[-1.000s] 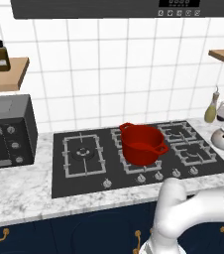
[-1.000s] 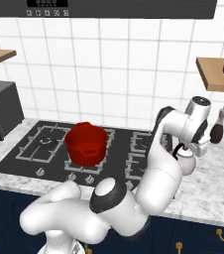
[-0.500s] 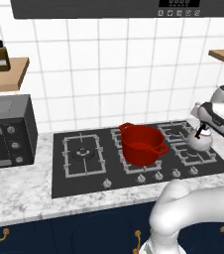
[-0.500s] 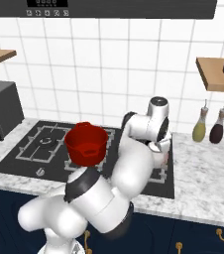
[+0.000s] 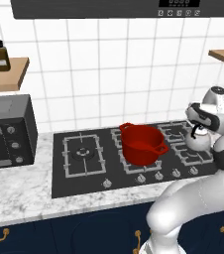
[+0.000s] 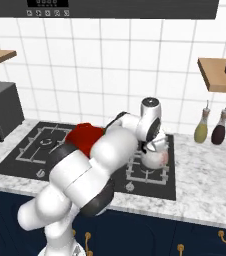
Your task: Pick the kettle from the counter and place it on a stove burner. Then turn the burner on.
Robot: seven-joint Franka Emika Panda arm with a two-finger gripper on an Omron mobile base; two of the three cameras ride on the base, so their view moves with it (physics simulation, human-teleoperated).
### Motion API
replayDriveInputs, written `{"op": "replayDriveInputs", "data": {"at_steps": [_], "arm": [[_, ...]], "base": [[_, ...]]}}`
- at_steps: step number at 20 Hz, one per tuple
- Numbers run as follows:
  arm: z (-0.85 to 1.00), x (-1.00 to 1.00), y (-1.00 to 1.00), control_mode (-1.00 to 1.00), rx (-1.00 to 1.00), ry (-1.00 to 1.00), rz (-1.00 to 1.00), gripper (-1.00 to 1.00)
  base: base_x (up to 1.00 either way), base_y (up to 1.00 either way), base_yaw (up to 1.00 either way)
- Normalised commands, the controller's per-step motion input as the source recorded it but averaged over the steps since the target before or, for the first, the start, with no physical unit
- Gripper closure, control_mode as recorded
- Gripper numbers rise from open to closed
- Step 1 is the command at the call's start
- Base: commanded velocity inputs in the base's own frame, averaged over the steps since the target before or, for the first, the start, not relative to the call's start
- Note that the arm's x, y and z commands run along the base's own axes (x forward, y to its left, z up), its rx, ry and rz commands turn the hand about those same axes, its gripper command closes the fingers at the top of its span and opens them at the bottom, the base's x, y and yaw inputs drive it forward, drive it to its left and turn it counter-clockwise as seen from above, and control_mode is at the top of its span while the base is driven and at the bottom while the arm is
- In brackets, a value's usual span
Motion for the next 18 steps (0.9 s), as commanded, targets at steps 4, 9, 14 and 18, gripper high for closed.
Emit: {"op": "replayDriveInputs", "data": {"at_steps": [4,9,14,18], "arm": [[0.00,0.05,0.18,-1.00,0.00,0.00,0.00,1.00],[0.03,0.00,0.00,-1.00,0.00,0.00,0.00,1.00],[0.00,0.00,0.00,-1.00,0.00,0.00,0.00,-1.00],[0.01,0.00,0.00,-1.00,0.00,0.00,0.00,-1.00]], "base": [[0.00,0.00,0.00],[0.00,0.00,0.00],[0.00,0.00,0.00],[0.00,0.00,0.00]]}}
